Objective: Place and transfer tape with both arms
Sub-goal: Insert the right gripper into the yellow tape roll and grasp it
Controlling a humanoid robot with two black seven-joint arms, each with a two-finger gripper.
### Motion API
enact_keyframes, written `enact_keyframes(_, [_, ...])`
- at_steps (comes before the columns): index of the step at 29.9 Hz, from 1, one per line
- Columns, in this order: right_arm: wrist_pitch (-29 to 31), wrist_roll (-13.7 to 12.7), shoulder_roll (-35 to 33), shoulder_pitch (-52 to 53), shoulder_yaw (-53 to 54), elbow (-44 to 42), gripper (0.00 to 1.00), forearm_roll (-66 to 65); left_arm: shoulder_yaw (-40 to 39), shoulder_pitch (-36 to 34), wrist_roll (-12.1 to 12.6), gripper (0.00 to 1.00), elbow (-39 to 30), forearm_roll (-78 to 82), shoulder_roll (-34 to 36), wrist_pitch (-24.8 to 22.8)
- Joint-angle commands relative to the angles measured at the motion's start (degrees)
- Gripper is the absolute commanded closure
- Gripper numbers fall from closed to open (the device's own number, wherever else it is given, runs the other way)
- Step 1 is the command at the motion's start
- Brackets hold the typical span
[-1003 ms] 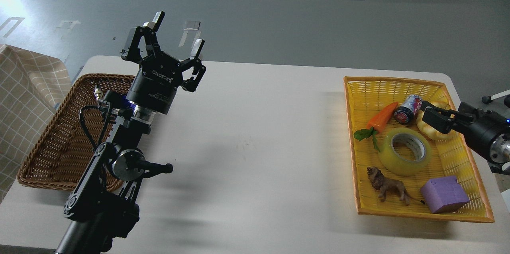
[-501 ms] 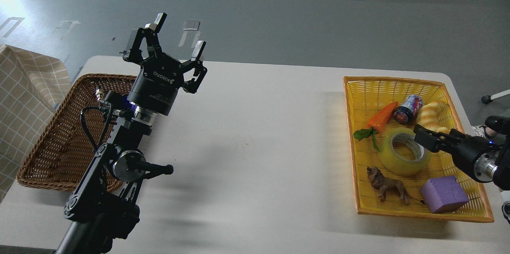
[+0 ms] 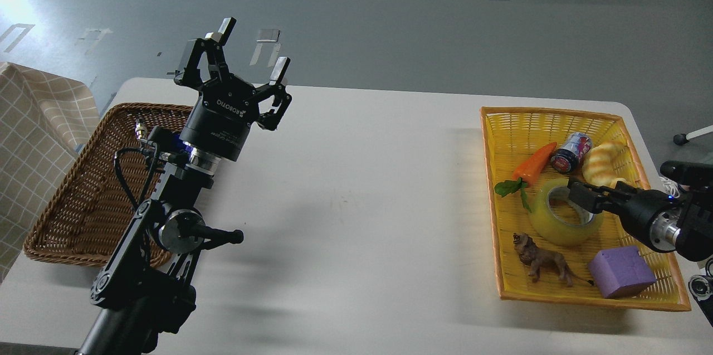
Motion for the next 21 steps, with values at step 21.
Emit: enact_keyframes(21, [0.00,-0.36,1.27,0.59,-1.89,-4.21,0.08,0.00,0.00,0.04,0.00,0.02,0.09,0.00,0.00,0.00])
